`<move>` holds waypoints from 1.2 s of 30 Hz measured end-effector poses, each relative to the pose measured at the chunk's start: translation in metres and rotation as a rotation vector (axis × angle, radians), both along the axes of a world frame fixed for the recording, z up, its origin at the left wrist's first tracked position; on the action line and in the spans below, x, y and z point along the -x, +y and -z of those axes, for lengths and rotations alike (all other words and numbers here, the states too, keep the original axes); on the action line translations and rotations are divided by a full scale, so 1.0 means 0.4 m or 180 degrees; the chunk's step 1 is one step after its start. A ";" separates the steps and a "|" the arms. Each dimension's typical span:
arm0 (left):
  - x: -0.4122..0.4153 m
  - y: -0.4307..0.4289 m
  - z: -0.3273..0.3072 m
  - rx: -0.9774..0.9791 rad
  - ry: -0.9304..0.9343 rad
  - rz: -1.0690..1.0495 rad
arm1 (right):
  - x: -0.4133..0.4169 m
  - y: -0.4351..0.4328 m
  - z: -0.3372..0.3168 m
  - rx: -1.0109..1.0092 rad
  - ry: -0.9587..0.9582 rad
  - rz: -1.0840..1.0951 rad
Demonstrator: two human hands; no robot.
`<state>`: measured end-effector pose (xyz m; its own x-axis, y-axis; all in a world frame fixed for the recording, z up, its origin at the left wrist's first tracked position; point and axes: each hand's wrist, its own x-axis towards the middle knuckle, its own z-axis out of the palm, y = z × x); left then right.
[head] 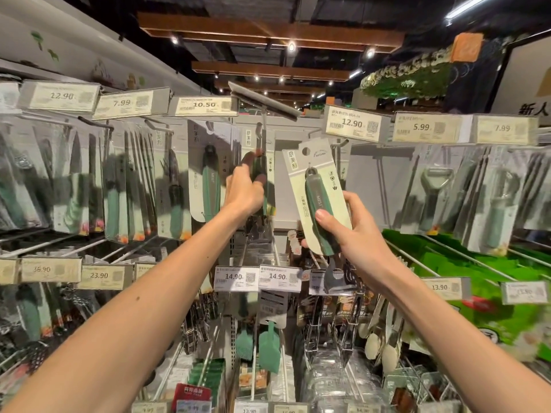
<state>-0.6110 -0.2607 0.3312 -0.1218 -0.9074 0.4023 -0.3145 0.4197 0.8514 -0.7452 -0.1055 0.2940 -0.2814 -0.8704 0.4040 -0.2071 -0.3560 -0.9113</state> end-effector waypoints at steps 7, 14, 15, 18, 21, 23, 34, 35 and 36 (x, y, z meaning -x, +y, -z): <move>0.006 0.099 0.043 0.0238 -0.1477 0.0206 | 0.039 -0.011 0.033 -0.0135 0.0085 0.0477; 0.067 0.205 0.005 0.0537 -0.0210 0.1348 | 0.052 -0.018 0.030 0.0057 -0.0014 0.0547; 0.080 0.205 -0.008 0.0525 -0.0121 0.1401 | 0.055 -0.022 0.018 0.0136 0.0002 0.0571; 0.106 0.198 -0.037 0.0711 0.0023 0.1402 | 0.060 -0.031 -0.020 0.0299 0.0095 0.0551; 0.114 0.190 -0.048 0.1171 0.0106 0.1262 | 0.067 -0.040 -0.038 0.0387 0.0153 0.0576; 0.118 0.185 -0.050 0.1572 -0.0029 0.1149 | 0.071 -0.047 -0.045 0.0453 0.0150 0.0604; 0.173 0.103 -0.079 0.2445 -0.0695 0.0894 | 0.101 -0.100 -0.069 0.0546 0.0130 0.1028; 0.176 0.092 -0.079 0.2517 -0.0744 0.0866 | 0.102 -0.107 -0.068 0.0577 0.0264 0.1088; 0.178 0.080 -0.077 0.2576 -0.0792 0.0828 | 0.103 -0.113 -0.068 0.0596 0.0421 0.1146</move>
